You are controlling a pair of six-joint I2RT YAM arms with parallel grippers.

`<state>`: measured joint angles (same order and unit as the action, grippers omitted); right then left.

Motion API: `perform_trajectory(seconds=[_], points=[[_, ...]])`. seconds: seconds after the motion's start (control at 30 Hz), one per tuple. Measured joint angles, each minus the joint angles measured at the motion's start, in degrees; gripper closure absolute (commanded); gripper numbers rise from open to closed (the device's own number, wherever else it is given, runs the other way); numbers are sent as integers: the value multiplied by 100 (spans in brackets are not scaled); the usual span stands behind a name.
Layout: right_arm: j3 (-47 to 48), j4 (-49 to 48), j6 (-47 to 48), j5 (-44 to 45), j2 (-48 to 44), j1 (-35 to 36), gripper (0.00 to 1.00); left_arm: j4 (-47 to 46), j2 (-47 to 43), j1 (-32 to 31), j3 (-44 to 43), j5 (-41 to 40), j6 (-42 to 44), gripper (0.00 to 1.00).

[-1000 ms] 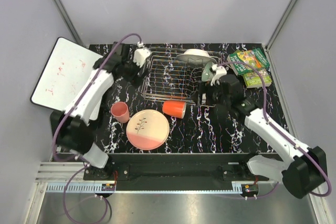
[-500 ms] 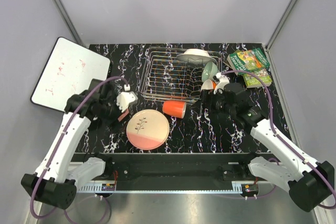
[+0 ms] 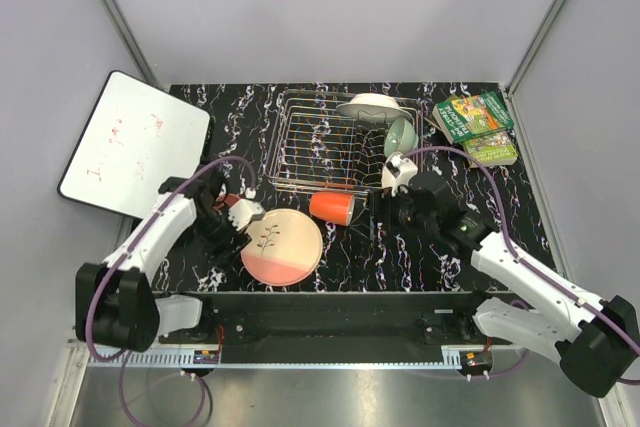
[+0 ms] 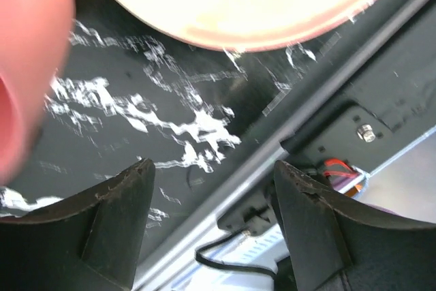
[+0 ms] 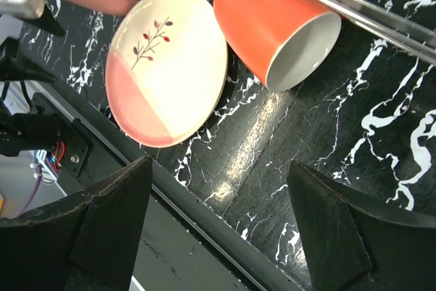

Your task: Load the mixed dishes into the dish rack

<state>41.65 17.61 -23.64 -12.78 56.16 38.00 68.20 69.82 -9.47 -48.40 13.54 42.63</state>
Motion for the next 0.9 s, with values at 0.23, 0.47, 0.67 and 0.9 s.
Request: perform_trajectory(seconds=[0.23, 0.47, 0.67, 0.9], points=[[-442, -175, -68, -17, -26, 46, 12, -581, 1211, 109, -592, 212, -24, 29], [-549, -293, -68, 15, -164, 216, 14, -1040, 1729, 125, -999, 463, -87, 30], [-562, -306, -13, 138, -175, 479, 13, -1117, 1582, 125, -916, 420, -129, 27], [-562, -343, 131, 271, 149, 717, 12, -1196, 514, 122, -938, 326, -404, 24]])
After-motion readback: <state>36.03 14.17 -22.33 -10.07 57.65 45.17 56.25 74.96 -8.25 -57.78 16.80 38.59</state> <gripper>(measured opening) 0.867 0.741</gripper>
